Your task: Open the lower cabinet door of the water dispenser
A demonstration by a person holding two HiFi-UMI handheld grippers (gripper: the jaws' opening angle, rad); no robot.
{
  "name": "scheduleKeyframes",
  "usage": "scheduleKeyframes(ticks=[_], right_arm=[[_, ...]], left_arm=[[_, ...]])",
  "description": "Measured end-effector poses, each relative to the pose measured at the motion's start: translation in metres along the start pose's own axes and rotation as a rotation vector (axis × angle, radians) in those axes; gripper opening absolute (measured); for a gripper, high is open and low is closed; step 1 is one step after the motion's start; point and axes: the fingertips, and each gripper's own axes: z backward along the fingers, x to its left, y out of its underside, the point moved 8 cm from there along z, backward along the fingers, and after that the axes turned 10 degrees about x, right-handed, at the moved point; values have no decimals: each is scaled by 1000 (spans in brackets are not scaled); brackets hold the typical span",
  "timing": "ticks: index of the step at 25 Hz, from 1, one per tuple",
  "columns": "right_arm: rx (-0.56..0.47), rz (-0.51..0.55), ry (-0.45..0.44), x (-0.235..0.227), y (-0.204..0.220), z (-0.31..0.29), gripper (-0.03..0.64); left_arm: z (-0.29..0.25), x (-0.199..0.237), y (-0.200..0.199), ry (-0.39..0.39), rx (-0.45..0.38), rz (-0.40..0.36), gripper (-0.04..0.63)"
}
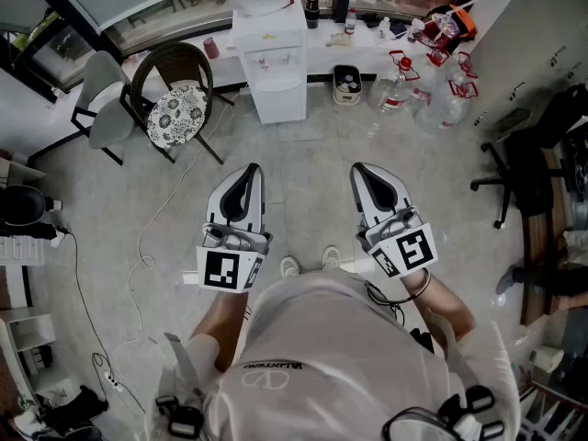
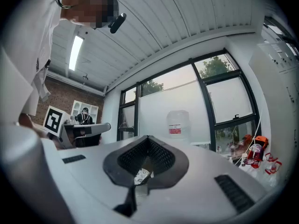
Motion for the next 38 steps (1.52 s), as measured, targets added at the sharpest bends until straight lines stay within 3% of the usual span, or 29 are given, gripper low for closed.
scheduleKeyframes(ticks=[6, 25, 38], right_arm=[[-7, 3, -21, 10, 4, 0, 15], [-2, 9, 51, 55, 11, -21, 15], [-7, 20, 13, 3, 12, -57, 15]], left_arm=[[6, 2, 4, 7, -5, 9, 2], [24, 38, 21, 69, 4, 47, 2], [-31, 43, 24, 45, -3, 30, 2]])
